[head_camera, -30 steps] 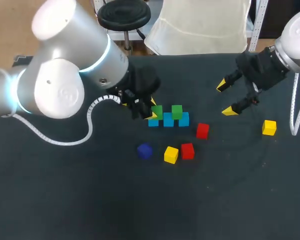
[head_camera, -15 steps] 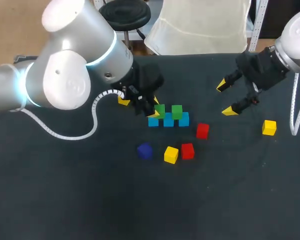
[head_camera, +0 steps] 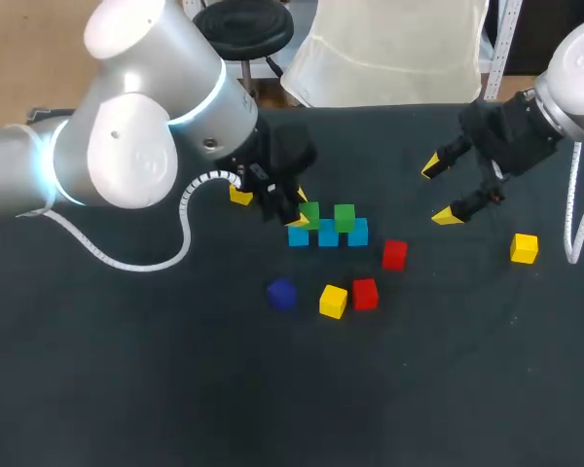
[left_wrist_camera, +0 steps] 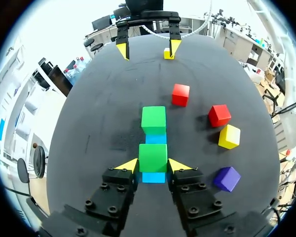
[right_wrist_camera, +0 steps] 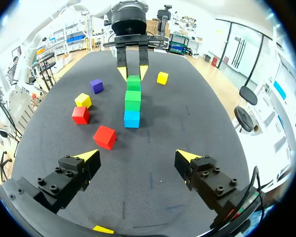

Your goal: Place the blue cubes, place green cubes on the blue cubes, place the yellow cubes on the green cubes, then place the red cubes on the yellow cubes, and place purple cube on the red cubes.

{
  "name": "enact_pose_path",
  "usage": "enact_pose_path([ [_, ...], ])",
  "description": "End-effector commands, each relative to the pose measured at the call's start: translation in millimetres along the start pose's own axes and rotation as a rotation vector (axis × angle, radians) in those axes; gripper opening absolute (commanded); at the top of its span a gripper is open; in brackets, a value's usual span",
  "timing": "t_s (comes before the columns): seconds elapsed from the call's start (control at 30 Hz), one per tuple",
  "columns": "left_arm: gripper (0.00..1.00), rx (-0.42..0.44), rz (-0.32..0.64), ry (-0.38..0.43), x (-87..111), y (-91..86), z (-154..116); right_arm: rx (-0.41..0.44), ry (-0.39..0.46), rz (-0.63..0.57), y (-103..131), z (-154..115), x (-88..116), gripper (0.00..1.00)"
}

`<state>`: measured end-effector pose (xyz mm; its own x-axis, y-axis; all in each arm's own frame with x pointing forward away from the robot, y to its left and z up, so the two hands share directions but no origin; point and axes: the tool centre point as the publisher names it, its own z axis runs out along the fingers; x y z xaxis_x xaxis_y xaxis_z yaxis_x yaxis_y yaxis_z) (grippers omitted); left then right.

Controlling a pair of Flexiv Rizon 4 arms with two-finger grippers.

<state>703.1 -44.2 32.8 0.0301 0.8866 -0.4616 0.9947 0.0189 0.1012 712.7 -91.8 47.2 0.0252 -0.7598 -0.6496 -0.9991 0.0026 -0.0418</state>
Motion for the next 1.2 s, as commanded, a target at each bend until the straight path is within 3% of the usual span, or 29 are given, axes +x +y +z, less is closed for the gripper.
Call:
enact_pose_path([
  [0.03, 0.00, 0.009, 0.002, 0.001, -0.9, 4.2, 2.1, -0.002, -0.003, -0.001, -1.2, 0.4, 0.5, 1.00],
  [1.07, 0.00, 0.033, -0.001, 0.012, 1.1, 10.8, 8.5, -0.002, -0.003, -0.001, -1.2, 0.4, 0.5, 1.00],
  [1.2, 0.21, 0.035, 0.002, 0.013, 0.8, 11.0, 8.6, -0.002, -0.003, -0.001, -1.2, 0.4, 0.5, 1.00],
])
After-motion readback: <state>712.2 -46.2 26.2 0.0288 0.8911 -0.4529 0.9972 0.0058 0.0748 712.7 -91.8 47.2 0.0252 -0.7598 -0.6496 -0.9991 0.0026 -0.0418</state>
